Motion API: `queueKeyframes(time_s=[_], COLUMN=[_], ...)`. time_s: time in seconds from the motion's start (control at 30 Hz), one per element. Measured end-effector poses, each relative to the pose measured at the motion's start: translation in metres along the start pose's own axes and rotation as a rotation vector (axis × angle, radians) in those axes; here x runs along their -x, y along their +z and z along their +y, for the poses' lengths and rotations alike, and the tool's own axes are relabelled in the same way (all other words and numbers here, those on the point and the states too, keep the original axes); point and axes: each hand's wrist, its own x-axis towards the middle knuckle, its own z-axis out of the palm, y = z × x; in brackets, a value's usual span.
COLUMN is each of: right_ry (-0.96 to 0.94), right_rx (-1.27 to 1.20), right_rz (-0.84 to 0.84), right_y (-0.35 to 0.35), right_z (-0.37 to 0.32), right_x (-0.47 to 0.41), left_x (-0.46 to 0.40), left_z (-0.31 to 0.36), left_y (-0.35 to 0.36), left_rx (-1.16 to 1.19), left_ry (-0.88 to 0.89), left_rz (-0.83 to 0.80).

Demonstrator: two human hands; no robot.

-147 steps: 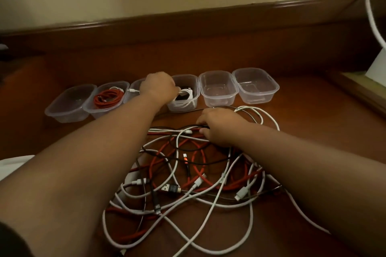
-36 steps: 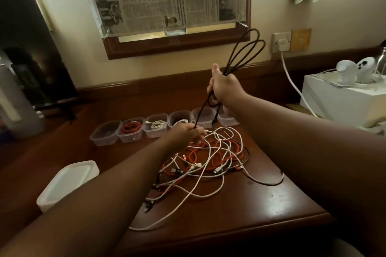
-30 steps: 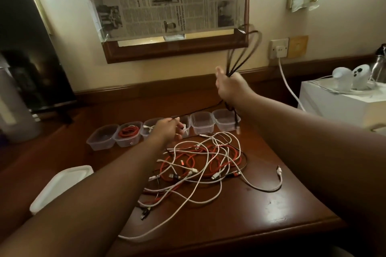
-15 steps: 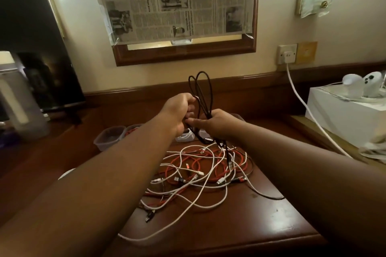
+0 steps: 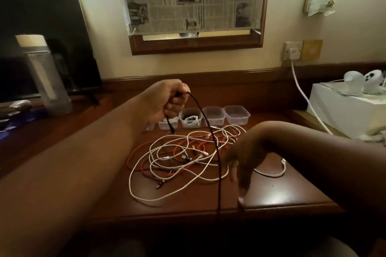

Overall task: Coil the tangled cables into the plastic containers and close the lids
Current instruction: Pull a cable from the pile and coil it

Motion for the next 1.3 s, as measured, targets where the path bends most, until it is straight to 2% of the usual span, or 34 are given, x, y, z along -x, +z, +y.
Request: queueKeyframes(time_s=[0.1,0.17,0.3,0.33,0.37,0.43,0.53,0.7,0.77,0.83,0.9,0.97,1.1,1.17,1.23,1.3], right_ry=[-0.016,-0.067,-0.183,-0.231,-0.275,-0.308,-0.236,-0.341,-0.354,-0.431,-0.587,-0.766,-0.924,-0.916,-0.848,-0.666], right_rx=[-0.054,-0.234,-0.646,-0.704,-0.722,-0.652,-0.607,-1.072,-1.192,-1.301,-1.436,-1.568,-1.792,-1.792,-1.657,-1.282], right_rz=[0.105,0.32,1.177,1.292,1.303,1.126,0.889,0.621,0.533,0.392,0.286,0.249,0.405,0.637,0.963,1.267], right_y=[0.006,0.006,0.007,0.007,0.009,0.013,0.015,0.01,0.007,0.002,-0.006,-0.014,-0.034,-0.043,-0.051,-0.056], right_z=[-0.001,-0.002,-0.015,-0.021,-0.028,-0.046,-0.061,-0.064,-0.069,-0.072,-0.072,-0.073,-0.07,-0.063,-0.054,-0.041], right_x=[0.008,0.011,0.019,0.023,0.025,0.028,0.021,0.015,0.015,0.016,0.017,0.021,0.025,0.02,0.01,-0.001], left_x=[0.016,0.024,0.034,0.035,0.036,0.036,0.035,0.035,0.034,0.031,0.029,0.029,0.028,0.03,0.032,0.036], left_z=[0.007,0.009,0.008,0.006,0.004,0.001,-0.001,0.001,0.002,-0.003,-0.011,-0.022,-0.033,-0.035,-0.038,-0.039], left_y=[0.009,0.018,0.038,0.042,0.046,0.054,0.063,0.06,0.056,0.051,0.046,0.045,0.058,0.065,0.066,0.062], left_rx=[0.035,0.075,0.256,0.323,0.4,0.55,0.671,0.782,0.73,0.463,0.189,0.192,0.514,0.518,0.366,-0.037], left_ry=[-0.009,-0.037,-0.081,-0.092,-0.106,-0.136,-0.146,-0.141,-0.104,-0.067,-0.048,-0.035,-0.049,-0.08,-0.039,0.073], left_rz=[0.014,0.055,0.172,0.196,0.208,0.23,0.33,0.432,0.459,0.505,0.504,0.403,0.287,0.252,0.235,0.253])
